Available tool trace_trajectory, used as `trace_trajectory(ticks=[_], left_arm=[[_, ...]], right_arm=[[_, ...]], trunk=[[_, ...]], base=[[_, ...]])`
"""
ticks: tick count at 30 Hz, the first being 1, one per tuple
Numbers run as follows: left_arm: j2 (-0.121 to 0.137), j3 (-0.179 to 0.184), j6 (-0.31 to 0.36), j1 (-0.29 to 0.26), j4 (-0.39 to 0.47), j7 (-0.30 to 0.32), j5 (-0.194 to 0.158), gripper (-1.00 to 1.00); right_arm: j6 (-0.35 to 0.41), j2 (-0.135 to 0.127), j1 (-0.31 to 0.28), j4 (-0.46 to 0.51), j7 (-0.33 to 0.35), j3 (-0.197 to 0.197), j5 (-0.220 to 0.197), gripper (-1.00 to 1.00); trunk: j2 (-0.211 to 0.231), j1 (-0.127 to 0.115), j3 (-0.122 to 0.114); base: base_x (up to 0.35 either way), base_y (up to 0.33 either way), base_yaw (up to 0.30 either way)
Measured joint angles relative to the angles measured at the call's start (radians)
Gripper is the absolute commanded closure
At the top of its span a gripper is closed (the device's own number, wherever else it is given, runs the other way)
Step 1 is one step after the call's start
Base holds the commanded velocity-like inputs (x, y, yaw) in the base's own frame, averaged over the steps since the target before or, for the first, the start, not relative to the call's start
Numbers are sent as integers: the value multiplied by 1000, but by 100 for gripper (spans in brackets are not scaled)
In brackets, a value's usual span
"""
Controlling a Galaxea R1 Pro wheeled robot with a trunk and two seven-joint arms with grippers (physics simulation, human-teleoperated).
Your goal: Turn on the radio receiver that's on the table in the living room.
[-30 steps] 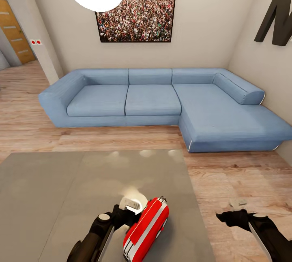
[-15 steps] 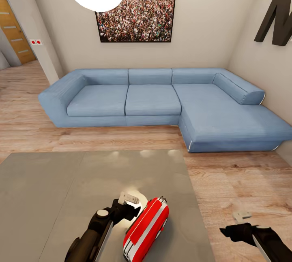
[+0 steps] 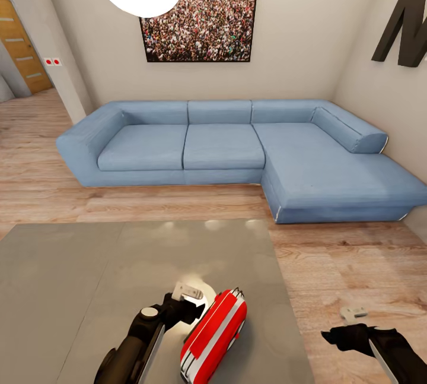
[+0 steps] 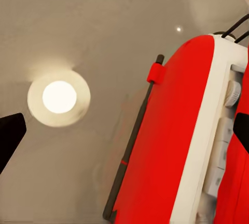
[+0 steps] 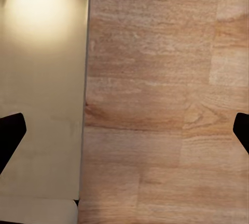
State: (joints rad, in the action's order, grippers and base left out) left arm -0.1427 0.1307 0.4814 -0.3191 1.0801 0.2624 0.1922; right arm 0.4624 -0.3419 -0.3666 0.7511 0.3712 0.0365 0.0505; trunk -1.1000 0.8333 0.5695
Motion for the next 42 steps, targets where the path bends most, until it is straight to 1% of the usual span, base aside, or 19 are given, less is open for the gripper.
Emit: trace_trajectory(ticks=[1,2,4,8,13,16,19,24,35,42], left_arm=[[0,0,3,0,0,-1,0,-100],[0,0,6,0,0,-1,1,-100],[0,0,8,0,0,-1,1,-100],[0,0,10,0,0,-2,0,-100],[0,0,11,0,0,-2,0,-100],[0,-1,11,0,0,-2,1,-100],[0,-3,10,0,0,-1,1,-100],[9,-2,7,0,1,-1,0,-100],[10,-6,8,0,3,-6,1,-100],[9,-6,8,0,5,-6,-6,-100]], right_arm=[[6,0,0,6,0,0,0,-100],[72,0,0,118,0,-1,-1,-100],[94,1,0,163,0,-1,0,-100],[114,1,0,200,0,0,-4,-100],[119,1,0,232,0,0,-7,-100],[132,1,0,275,1,0,-13,-100],[145,2,0,290,13,-1,-15,-100],[151,3,0,298,66,0,-12,-100],[151,4,0,298,76,0,-7,-100],[152,3,0,298,77,0,-6,-100]], trunk=[[0,0,0],[0,0,0],[0,0,0],[0,0,0],[0,0,0],[0,0,0],[0,0,0],[0,0,0],[0,0,0],[0,0,0]], base=[[0,0,0],[0,0,0],[0,0,0],[0,0,0],[0,0,0],[0,0,0],[0,0,0],[0,0,0],[0,0,0],[0,6,0]])
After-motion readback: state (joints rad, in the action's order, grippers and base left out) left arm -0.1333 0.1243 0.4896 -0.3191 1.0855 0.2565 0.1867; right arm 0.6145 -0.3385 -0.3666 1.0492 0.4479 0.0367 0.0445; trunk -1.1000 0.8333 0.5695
